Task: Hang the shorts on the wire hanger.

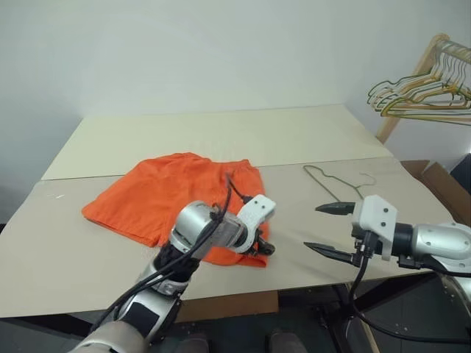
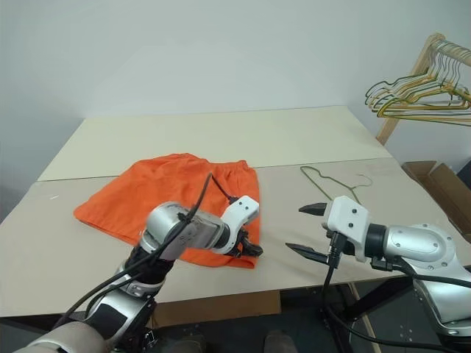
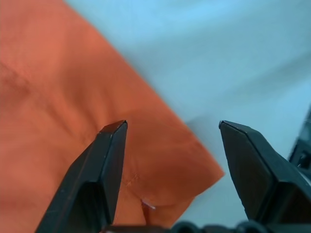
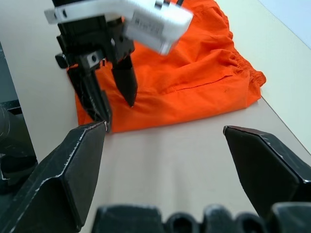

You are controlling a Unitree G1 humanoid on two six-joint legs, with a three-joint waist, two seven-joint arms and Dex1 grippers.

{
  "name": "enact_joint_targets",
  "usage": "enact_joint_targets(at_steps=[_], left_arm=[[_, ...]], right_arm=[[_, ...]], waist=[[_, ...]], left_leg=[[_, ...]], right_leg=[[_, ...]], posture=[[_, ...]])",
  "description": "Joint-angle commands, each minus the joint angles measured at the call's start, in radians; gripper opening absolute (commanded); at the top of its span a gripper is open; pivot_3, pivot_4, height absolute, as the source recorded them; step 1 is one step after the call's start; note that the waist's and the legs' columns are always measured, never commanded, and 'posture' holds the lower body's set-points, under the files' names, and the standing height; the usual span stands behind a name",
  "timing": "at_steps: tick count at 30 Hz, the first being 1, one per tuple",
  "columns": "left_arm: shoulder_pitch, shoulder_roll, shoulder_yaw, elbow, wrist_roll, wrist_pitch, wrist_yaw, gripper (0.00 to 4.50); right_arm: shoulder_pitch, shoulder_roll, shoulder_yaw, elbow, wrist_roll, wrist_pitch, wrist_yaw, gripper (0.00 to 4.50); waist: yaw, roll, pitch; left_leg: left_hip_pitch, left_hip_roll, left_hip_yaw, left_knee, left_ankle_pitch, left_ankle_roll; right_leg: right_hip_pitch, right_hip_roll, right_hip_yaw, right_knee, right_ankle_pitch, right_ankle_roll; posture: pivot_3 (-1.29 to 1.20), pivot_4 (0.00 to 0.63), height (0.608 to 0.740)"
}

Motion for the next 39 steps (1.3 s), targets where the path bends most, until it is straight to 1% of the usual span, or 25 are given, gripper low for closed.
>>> enact_joint_targets(at_steps=[1, 4, 6, 8, 9, 11, 14, 15, 20, 22, 25, 27, 30, 33, 35, 36, 39], left_arm=[[-0.032, -0.015, -0.037, 0.036, 0.045, 0.013, 0.032, 3.27], [-0.041, -0.008, -0.065, 0.060, 0.056, 0.013, 0.035, 3.27], [-0.053, 0.011, -0.106, 0.061, 0.042, 0.013, 0.005, 3.27], [-0.054, 0.012, -0.116, 0.063, 0.038, 0.013, -0.008, 3.27], [-0.052, 0.016, -0.124, 0.062, 0.038, 0.013, -0.013, 3.10], [-0.046, 0.029, -0.136, 0.053, 0.038, 0.012, -0.021, 2.74], [-0.043, 0.062, -0.132, 0.032, 0.031, 0.013, -0.036, 1.88], [-0.043, 0.074, -0.127, 0.028, 0.029, 0.013, -0.040, 1.51], [-0.043, 0.127, -0.109, 0.021, 0.024, 0.013, -0.065, 0.03], [-0.037, 0.164, -0.112, -0.005, 0.018, 0.012, -0.079, 0.03], [-0.023, 0.257, -0.135, -0.075, 0.004, -0.023, -0.128, 0.03], [-0.006, 0.344, -0.145, -0.151, -0.017, -0.098, -0.199, 0.03], [0.030, 0.506, -0.127, -0.270, -0.055, -0.244, -0.350, 0.03], [0.099, 0.689, -0.089, -0.363, -0.035, -0.456, -0.498, 0.03], [0.166, 0.807, -0.035, -0.401, -0.019, -0.614, -0.601, 0.03], [0.204, 0.849, 0.000, -0.410, -0.017, -0.685, -0.640, 0.03], [0.301, 0.937, 0.125, -0.420, -0.045, -0.819, -0.745, 0.03]], right_arm=[[-0.019, 0.007, -0.012, -0.021, 0.010, -0.009, -0.010, 4.50], [-0.009, 0.014, -0.015, -0.030, 0.013, -0.004, -0.016, 4.50], [-0.003, 0.020, -0.013, -0.037, 0.011, -0.002, -0.021, 4.50], [0.000, 0.024, -0.012, -0.043, 0.011, 0.002, -0.028, 4.50], [0.003, 0.027, -0.012, -0.047, 0.013, 0.005, -0.033, 4.50], [0.010, 0.030, -0.015, -0.054, 0.014, 0.006, -0.042, 4.50], [0.018, 0.032, -0.021, -0.063, 0.018, 0.012, -0.049, 4.50], [0.019, 0.033, -0.022, -0.066, 0.020, 0.014, -0.051, 4.50], [0.009, 0.037, -0.013, -0.065, 0.023, 0.018, -0.056, 4.50], [0.002, 0.039, -0.009, -0.062, 0.024, 0.021, -0.057, 4.50], [-0.013, 0.043, 0.000, -0.055, 0.027, 0.025, -0.057, 4.50], [-0.021, 0.047, 0.008, -0.049, 0.023, 0.024, -0.055, 4.50], [-0.045, 0.056, 0.044, -0.033, -0.005, 0.001, -0.053, 4.50], [-0.090, 0.074, 0.139, 0.011, -0.109, -0.082, -0.060, 4.50], [-0.137, 0.103, 0.234, 0.074, -0.232, -0.179, -0.088, 4.50], [-0.161, 0.117, 0.280, 0.111, -0.294, -0.232, -0.101, 4.50], [-0.249, 0.173, 0.421, 0.264, -0.508, -0.410, -0.171, 4.50]], waist=[[0.001, 0.000, 0.000], [0.002, 0.000, 0.000], [0.001, 0.000, 0.000], [0.001, 0.001, -0.001], [0.001, 0.001, -0.001], [0.001, 0.001, -0.001], [-0.001, 0.001, -0.001], [-0.002, 0.001, -0.001], [-0.002, 0.001, -0.001], [-0.003, 0.001, -0.001], [-0.006, 0.001, -0.001], [-0.008, 0.001, -0.001], [-0.009, 0.001, -0.001], [-0.003, 0.001, -0.001], [-0.001, 0.001, -0.001], [-0.001, 0.001, -0.001], [-0.002, 0.001, -0.001]], left_leg=[[0.000, 0.000, 0.000, 0.000, 0.000, 0.000], [0.000, 0.000, 0.000, 0.000, 0.000, 0.000], [0.001, 0.000, 0.000, 0.000, 0.000, 0.000], [0.001, 0.000, 0.000, 0.000, 0.000, 0.000], [0.001, 0.000, 0.000, 0.000, 0.000, 0.000], [0.001, 0.000, 0.000, 0.000, 0.000, 0.000], [0.001, 0.000, 0.000, 0.000, 0.000, 0.000], [0.001, 0.000, 0.000, 0.000, 0.000, 0.000], [0.001, 0.000, 0.000, 0.000, 0.000, 0.000], [0.001, 0.000, 0.000, 0.000, 0.000, 0.000], [0.001, 0.001, 0.000, -0.001, 0.000, 0.000], [0.001, 0.001, 0.000, -0.001, 0.000, 0.000], [0.000, 0.001, 0.000, -0.001, 0.000, 0.000], [0.000, 0.001, 0.001, -0.001, 0.000, 0.000], [0.000, 0.001, 0.002, -0.001, 0.000, 0.000], [0.000, 0.002, 0.003, -0.001, 0.000, 0.000], [0.000, 0.002, 0.004, -0.001, 0.000, 0.000]], right_leg=[[0.000, 0.000, 0.000, 0.000, 0.000, 0.000], [0.000, 0.000, 0.000, 0.000, 0.000, 0.000], [0.001, 0.000, 0.000, 0.000, 0.000, 0.001], [0.001, 0.000, 0.000, 0.000, -0.001, 0.002], [0.001, 0.000, 0.000, 0.000, -0.001, 0.002], [0.001, 0.000, 0.000, 0.000, -0.001, 0.002], [0.001, 0.000, 0.000, 0.000, -0.001, 0.002], [0.001, 0.000, 0.000, 0.000, -0.001, 0.002], [0.000, 0.000, 0.000, 0.000, -0.001, 0.002], [0.000, 0.000, 0.000, 0.000, -0.001, 0.002], [0.000, 0.000, 0.000, 0.000, 0.000, 0.001], [-0.001, 0.000, 0.001, 0.001, 0.000, 0.000], [-0.002, 0.001, 0.001, 0.002, 0.000, -0.002], [-0.003, 0.001, 0.001, 0.001, 0.000, -0.002], [-0.003, 0.000, 0.002, 0.001, 0.000, -0.002], [-0.003, 0.001, 0.002, 0.001, 0.000, -0.002], [-0.004, 0.001, 0.002, 0.002, 0.000, -0.002]], posture=[[-0.09, 0.000, 0.740], [-0.09, 0.000, 0.740], [-0.10, 0.000, 0.740], [-0.10, 0.000, 0.740], [-0.10, 0.000, 0.740], [-0.10, 0.000, 0.740], [-0.11, 0.000, 0.740], [-0.11, 0.000, 0.740], [-0.10, 0.000, 0.740], [-0.10, 0.000, 0.740], [-0.09, 0.000, 0.740], [-0.08, 0.000, 0.740], [-0.08, 0.000, 0.740], [-0.07, 0.000, 0.740], [-0.07, 0.000, 0.740], [-0.06, 0.000, 0.740], [-0.05, 0.000, 0.740]])
